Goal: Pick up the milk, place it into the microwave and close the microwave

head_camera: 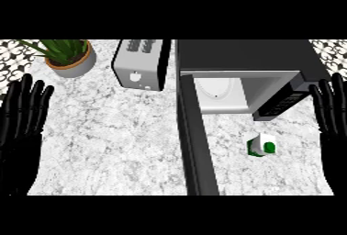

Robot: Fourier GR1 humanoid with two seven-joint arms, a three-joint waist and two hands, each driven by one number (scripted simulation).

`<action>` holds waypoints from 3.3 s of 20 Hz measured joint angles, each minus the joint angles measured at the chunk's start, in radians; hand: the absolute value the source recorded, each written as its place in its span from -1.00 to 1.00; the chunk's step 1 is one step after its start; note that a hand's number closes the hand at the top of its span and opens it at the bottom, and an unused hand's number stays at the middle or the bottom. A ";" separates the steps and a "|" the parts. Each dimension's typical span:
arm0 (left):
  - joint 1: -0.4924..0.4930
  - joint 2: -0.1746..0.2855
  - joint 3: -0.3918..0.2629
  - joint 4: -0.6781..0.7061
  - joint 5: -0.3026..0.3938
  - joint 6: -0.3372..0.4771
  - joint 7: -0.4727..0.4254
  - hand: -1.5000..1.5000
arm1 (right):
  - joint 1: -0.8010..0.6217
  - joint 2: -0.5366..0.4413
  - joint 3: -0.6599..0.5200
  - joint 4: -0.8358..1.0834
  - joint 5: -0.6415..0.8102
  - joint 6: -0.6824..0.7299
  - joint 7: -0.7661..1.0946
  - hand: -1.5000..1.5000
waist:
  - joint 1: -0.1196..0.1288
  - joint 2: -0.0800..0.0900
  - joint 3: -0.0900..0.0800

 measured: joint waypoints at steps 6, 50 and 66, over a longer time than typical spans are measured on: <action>0.074 -0.050 -0.073 -0.074 -0.077 0.043 0.009 -1.00 | 0.058 0.032 0.056 -0.039 0.009 0.009 -0.010 -1.00 | 0.026 0.001 0.029; 0.699 -0.057 -0.228 -0.248 0.084 -0.016 -0.268 -1.00 | 0.153 0.026 -0.101 0.461 -0.111 0.098 -0.316 -1.00 | 0.039 0.003 0.037; 0.790 -0.039 -0.246 -0.283 0.097 -0.041 -0.322 -1.00 | 0.074 -0.029 -0.167 0.823 -0.061 0.181 -0.594 -1.00 | 0.042 0.003 0.037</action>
